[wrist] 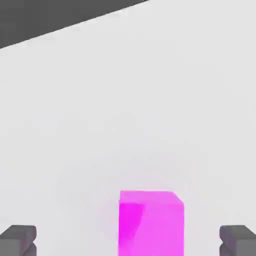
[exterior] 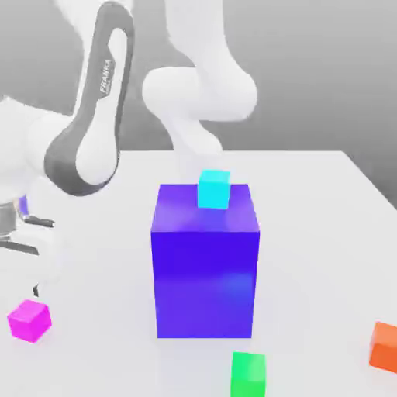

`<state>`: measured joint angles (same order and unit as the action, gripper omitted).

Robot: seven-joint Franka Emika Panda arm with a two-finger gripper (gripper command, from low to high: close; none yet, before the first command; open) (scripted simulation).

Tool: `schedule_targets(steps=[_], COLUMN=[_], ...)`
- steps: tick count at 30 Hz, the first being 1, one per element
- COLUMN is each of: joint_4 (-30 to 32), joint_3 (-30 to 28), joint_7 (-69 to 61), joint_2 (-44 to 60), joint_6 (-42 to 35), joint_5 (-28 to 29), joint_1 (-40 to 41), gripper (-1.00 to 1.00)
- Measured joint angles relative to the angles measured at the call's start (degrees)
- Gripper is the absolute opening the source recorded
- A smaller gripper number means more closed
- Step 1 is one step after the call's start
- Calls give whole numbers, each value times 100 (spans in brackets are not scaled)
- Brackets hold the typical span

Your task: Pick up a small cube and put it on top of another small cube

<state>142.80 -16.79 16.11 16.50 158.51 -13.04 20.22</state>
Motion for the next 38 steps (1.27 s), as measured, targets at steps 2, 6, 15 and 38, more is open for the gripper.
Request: schedule_targets(steps=[2, 6, 15, 38], joint_4=[-82, -164, -2, -269], joint_3=[255, 527, 162, 1668], joint_7=[-213, -359, 2, 4027], joint_2=[414, 778, 104, 21], joint_6=[300, 583, 73, -169], joint_5=[-266, -449, 28, 1290], joint_1=[221, 456, 193, -2895], gripper=[0, -100, -100, 100])
